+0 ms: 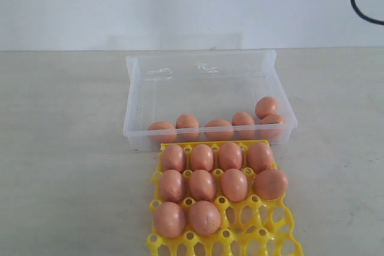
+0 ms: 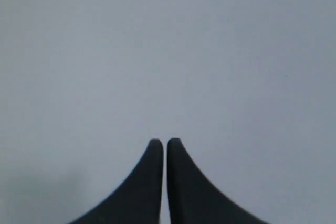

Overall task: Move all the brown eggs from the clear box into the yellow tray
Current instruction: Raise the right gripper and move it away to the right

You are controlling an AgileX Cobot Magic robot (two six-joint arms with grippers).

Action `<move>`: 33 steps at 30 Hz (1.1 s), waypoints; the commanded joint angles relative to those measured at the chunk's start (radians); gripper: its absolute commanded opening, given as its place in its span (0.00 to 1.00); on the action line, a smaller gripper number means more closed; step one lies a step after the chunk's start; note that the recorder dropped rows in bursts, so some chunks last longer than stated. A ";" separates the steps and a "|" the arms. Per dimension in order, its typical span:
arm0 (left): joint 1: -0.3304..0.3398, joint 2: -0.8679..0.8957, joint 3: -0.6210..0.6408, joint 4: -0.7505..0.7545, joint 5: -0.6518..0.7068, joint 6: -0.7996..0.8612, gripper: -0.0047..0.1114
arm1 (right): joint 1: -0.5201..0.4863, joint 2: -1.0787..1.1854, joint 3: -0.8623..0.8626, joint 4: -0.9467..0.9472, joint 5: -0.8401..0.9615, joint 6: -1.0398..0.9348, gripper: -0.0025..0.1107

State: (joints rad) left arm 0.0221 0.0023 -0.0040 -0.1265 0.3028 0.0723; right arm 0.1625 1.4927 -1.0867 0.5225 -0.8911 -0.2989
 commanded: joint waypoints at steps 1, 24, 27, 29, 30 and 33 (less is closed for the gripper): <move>-0.004 -0.002 0.004 0.004 -0.011 0.004 0.08 | -0.006 -0.058 -0.036 -0.141 0.006 0.554 0.02; -0.004 -0.002 0.004 0.004 -0.011 0.004 0.08 | -0.157 0.146 -0.111 -2.267 0.753 2.182 0.02; -0.004 -0.002 0.004 0.004 -0.011 0.004 0.08 | -0.190 0.134 -0.113 -2.267 1.010 2.191 0.02; -0.004 -0.002 0.004 0.004 -0.011 0.004 0.08 | -0.198 0.115 -0.121 -2.267 1.223 2.247 0.02; -0.004 -0.002 0.004 0.004 -0.011 0.004 0.08 | -0.203 0.107 -0.128 -2.267 1.338 2.273 0.02; -0.004 -0.002 0.004 0.004 -0.011 0.004 0.08 | -0.203 0.090 -0.144 -2.267 1.662 2.227 0.02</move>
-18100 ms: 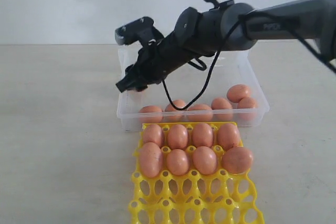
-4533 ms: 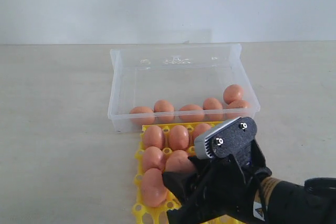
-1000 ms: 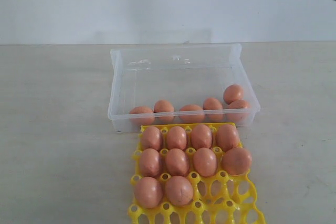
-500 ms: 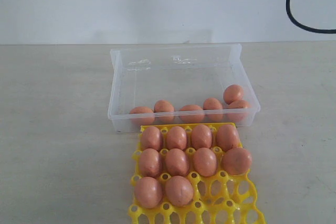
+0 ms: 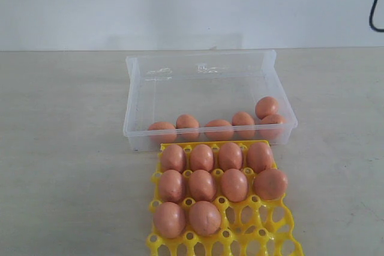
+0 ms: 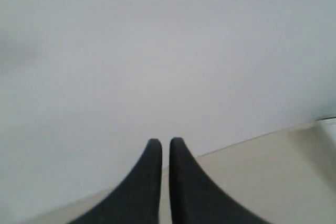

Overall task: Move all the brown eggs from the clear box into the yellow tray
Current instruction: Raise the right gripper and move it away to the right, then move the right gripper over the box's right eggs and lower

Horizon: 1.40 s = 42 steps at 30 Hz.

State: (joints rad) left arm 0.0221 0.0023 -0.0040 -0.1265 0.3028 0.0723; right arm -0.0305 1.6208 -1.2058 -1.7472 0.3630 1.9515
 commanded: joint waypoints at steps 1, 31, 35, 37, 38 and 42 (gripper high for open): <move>-0.004 -0.002 0.004 0.004 -0.011 0.004 0.08 | -0.022 -0.038 -0.026 0.003 0.528 -0.206 0.02; -0.004 -0.002 0.004 0.004 -0.011 0.004 0.08 | 0.275 0.344 -0.544 2.005 0.839 -2.405 0.47; -0.004 -0.002 0.004 0.004 -0.011 0.004 0.08 | 0.282 0.371 -0.539 1.948 0.745 -2.324 0.48; -0.004 -0.002 0.004 0.004 -0.011 0.004 0.08 | 0.282 0.398 -0.539 1.907 0.713 -2.283 0.48; -0.004 -0.002 0.004 0.004 -0.011 0.004 0.08 | 0.282 0.414 -0.539 1.878 0.703 -2.271 0.48; -0.004 -0.002 0.004 0.004 -0.011 0.004 0.08 | 0.282 0.474 -0.539 1.834 0.696 -2.225 0.48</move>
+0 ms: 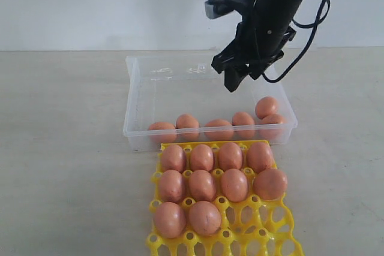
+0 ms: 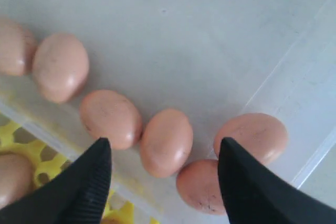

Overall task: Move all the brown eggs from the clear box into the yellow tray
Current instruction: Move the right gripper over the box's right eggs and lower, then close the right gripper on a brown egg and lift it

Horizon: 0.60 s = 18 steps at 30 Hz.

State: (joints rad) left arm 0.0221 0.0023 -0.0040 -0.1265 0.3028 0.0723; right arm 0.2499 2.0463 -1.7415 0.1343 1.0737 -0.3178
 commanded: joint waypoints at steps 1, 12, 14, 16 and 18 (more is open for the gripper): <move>-0.004 -0.002 0.004 0.004 -0.011 0.004 0.08 | 0.002 0.063 -0.003 -0.050 -0.015 0.044 0.48; -0.004 -0.002 0.004 0.004 -0.011 0.004 0.08 | 0.002 0.182 -0.003 -0.103 -0.046 0.080 0.48; -0.004 -0.002 0.004 0.004 -0.011 0.004 0.08 | 0.002 0.195 -0.003 -0.103 -0.056 0.084 0.48; -0.004 -0.002 0.004 0.004 -0.011 0.004 0.08 | 0.002 0.206 -0.003 -0.103 -0.056 0.092 0.48; -0.004 -0.002 0.004 0.004 -0.011 0.004 0.08 | 0.002 0.211 -0.003 -0.103 -0.049 0.092 0.48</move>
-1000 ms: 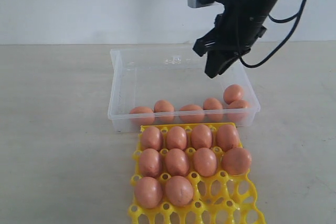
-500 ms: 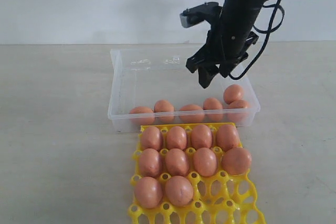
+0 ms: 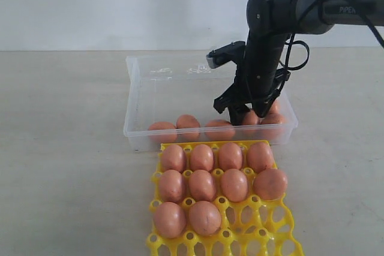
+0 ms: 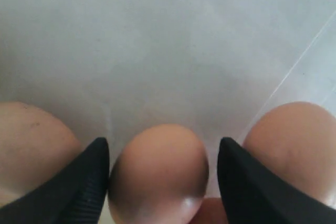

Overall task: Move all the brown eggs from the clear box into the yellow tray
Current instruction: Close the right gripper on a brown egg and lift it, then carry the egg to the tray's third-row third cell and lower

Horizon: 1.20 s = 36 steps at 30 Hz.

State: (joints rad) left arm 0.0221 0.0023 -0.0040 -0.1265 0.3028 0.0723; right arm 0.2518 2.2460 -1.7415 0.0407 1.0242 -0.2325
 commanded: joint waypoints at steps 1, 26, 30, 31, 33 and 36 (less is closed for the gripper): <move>-0.004 -0.002 0.004 0.004 -0.011 0.004 0.08 | 0.000 0.015 -0.003 -0.009 0.003 0.011 0.48; -0.004 -0.002 0.004 0.004 -0.011 0.004 0.08 | 0.002 -0.310 0.198 0.002 -0.664 0.174 0.02; -0.004 -0.002 0.004 0.004 -0.011 0.004 0.08 | -0.005 -0.518 0.540 -0.025 -1.211 0.120 0.02; -0.004 -0.002 0.004 0.004 -0.011 0.004 0.08 | -0.015 -0.556 0.626 -0.025 -1.343 0.098 0.02; -0.004 -0.002 0.004 0.004 -0.011 0.004 0.08 | -0.043 -0.602 0.758 0.017 -1.599 0.039 0.02; -0.004 -0.002 0.004 0.004 -0.011 0.004 0.08 | -0.092 -0.608 0.881 0.164 -1.941 -0.062 0.02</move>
State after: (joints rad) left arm 0.0221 0.0023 -0.0040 -0.1265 0.3028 0.0723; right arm 0.2016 1.6533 -0.9566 0.0953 -0.5985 -0.2135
